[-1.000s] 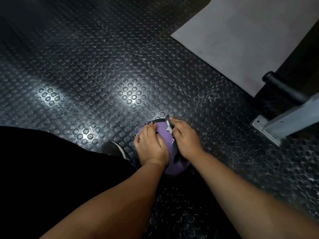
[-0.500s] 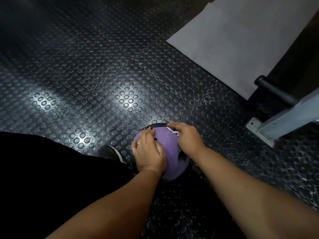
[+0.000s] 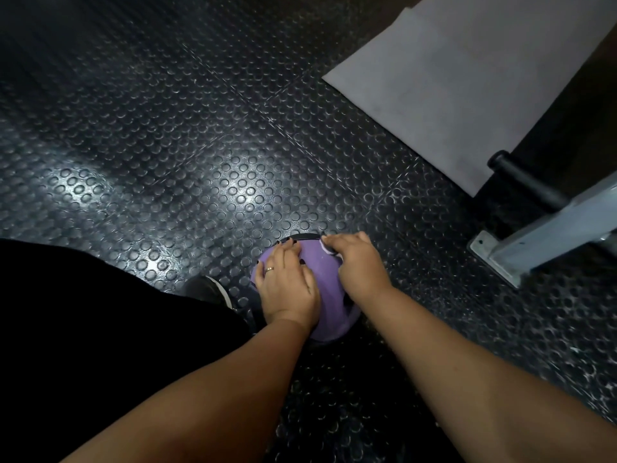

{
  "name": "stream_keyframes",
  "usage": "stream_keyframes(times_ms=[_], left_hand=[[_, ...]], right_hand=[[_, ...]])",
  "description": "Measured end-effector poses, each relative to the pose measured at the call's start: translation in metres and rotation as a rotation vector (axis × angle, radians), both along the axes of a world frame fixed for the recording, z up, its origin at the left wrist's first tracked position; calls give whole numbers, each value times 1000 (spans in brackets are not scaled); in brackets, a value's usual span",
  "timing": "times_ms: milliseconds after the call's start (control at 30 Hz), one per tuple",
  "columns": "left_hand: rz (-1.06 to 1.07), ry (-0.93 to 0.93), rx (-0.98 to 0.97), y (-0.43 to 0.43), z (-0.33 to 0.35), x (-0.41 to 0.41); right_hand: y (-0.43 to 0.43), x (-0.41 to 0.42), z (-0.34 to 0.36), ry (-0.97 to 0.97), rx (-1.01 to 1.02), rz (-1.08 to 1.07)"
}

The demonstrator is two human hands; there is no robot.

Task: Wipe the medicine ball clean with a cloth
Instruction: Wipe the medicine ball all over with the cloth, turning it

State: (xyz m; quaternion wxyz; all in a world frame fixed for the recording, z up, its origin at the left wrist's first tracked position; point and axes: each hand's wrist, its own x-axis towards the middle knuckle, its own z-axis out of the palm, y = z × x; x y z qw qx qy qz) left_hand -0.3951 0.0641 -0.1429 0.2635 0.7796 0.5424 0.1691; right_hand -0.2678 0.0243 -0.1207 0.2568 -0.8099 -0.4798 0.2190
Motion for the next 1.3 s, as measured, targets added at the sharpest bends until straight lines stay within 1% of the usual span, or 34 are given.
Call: stream_keyframes(times_ms=[67, 133, 233, 333, 400, 467, 533, 600, 633, 700, 833, 933, 1000, 1067, 1100, 1167, 1233, 1300], left_hand=[[15, 4, -8, 2, 1, 1], [12, 12, -18, 5, 1, 0], [23, 7, -17, 7, 1, 0], [2, 27, -15, 2, 1, 1], [-38, 47, 0, -1, -1, 2], [-44, 61, -2, 1, -2, 2], [-42, 72, 5, 1, -3, 0], [-34, 75, 25, 1, -2, -3], [-20, 71, 22, 2, -1, -3], [8, 59, -14, 5, 1, 0], [21, 60, -41, 11, 3, 1], [-9, 65, -61, 11, 6, 3], [-53, 79, -56, 11, 7, 3], [-62, 85, -44, 11, 5, 2], [-57, 81, -37, 10, 4, 0], [-48, 70, -18, 9, 1, -2], [-34, 63, -5, 6, 1, -2], [9, 42, -11, 7, 0, 0]], right_hand=[[8, 2, 0, 6, -33, -22], [4, -4, 0, -20, 12, -16], [-18, -21, -4, -89, 102, 45], [-33, -24, -5, -161, 130, 132], [-32, -15, -4, -168, 145, 134], [-23, -8, -7, -91, 134, 51], [-5, -1, -13, 26, 67, -80], [10, 5, -16, 57, -27, -122], [15, 8, -17, 48, -38, -115], [17, 7, -13, 37, -16, -98], [-7, -22, -5, -2, 162, -48], [-25, -32, -5, -104, 204, 48], [-26, -26, -6, -120, 213, 63], [-19, -20, -10, -125, 191, 57], [-13, -16, -13, -93, 151, 21], [6, -1, -21, 20, 29, -100], [19, 15, -26, 80, -86, -149], [20, 18, -23, 75, -71, -130]])
